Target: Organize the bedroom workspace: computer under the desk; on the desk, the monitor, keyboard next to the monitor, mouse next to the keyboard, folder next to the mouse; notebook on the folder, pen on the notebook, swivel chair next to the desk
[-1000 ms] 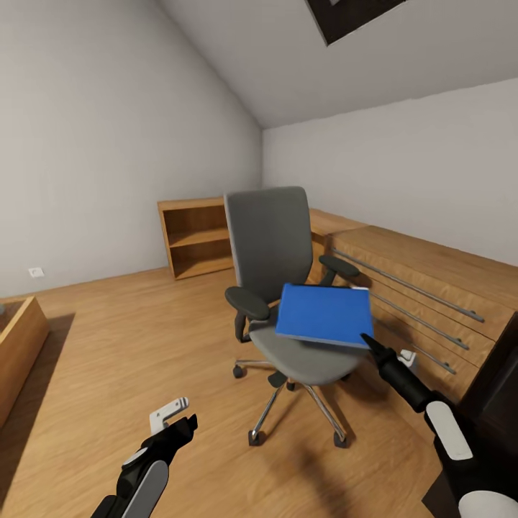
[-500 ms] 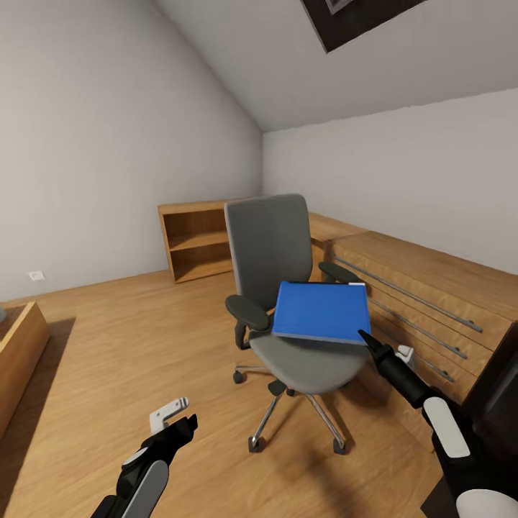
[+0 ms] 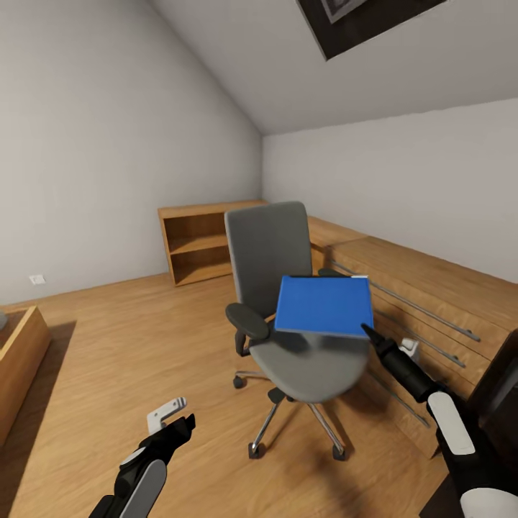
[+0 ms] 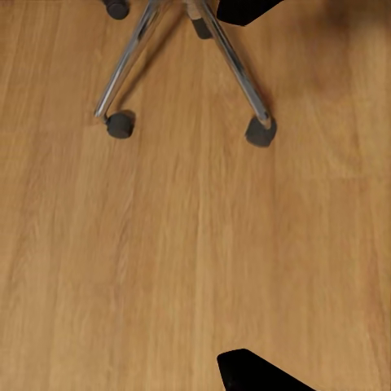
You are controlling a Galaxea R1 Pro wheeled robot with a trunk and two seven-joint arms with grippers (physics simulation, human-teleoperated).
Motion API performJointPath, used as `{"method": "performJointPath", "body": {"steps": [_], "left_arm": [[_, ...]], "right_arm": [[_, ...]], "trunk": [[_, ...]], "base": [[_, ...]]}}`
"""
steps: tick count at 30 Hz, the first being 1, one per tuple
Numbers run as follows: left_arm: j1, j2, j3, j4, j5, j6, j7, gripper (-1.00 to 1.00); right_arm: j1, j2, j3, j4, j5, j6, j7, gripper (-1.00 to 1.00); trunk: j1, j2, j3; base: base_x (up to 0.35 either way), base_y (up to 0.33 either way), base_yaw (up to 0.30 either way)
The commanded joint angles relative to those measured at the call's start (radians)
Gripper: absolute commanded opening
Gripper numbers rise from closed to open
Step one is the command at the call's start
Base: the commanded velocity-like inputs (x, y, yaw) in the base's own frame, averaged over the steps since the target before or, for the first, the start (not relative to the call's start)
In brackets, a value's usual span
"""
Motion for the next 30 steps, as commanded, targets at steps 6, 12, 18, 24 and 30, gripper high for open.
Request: {"method": "performJointPath", "body": {"steps": [6, 12, 18, 24, 30], "left_arm": [[-0.001, 0.000, -0.001, -0.001, 0.007, 0.002, 0.008, 1.00], [-0.001, 0.000, -0.001, -0.001, 0.007, 0.002, 0.008, 1.00], [-0.001, 0.000, -0.001, -0.001, 0.008, 0.003, 0.008, 1.00], [-0.001, -0.001, -0.004, 0.000, 0.010, 0.003, 0.008, 1.00], [-0.001, 0.000, -0.004, 0.000, 0.009, 0.003, 0.008, 1.00]], "right_arm": [[0.033, -0.024, -0.009, -0.074, -0.001, 0.011, 0.001, -1.00], [0.102, -0.026, -0.045, -0.213, 0.000, 0.012, -0.011, -1.00], [0.140, -0.024, -0.084, -0.301, -0.001, 0.014, -0.042, -1.00], [0.178, -0.015, -0.094, -0.423, -0.003, 0.018, -0.196, -1.00], [0.191, 0.076, -0.095, -0.534, -0.005, 0.014, -0.564, -1.00]], "trunk": [[-0.023, 0.042, 0.018], [-0.046, 0.084, 0.037], [-0.069, 0.126, 0.055], [-0.092, 0.168, 0.074], [-0.115, 0.210, 0.093]], "base": [[0.000, 0.000, 0.000], [0.000, 0.000, 0.000], [0.000, 0.000, 0.000], [0.000, 0.000, 0.000], [0.000, 0.000, 0.000]]}}
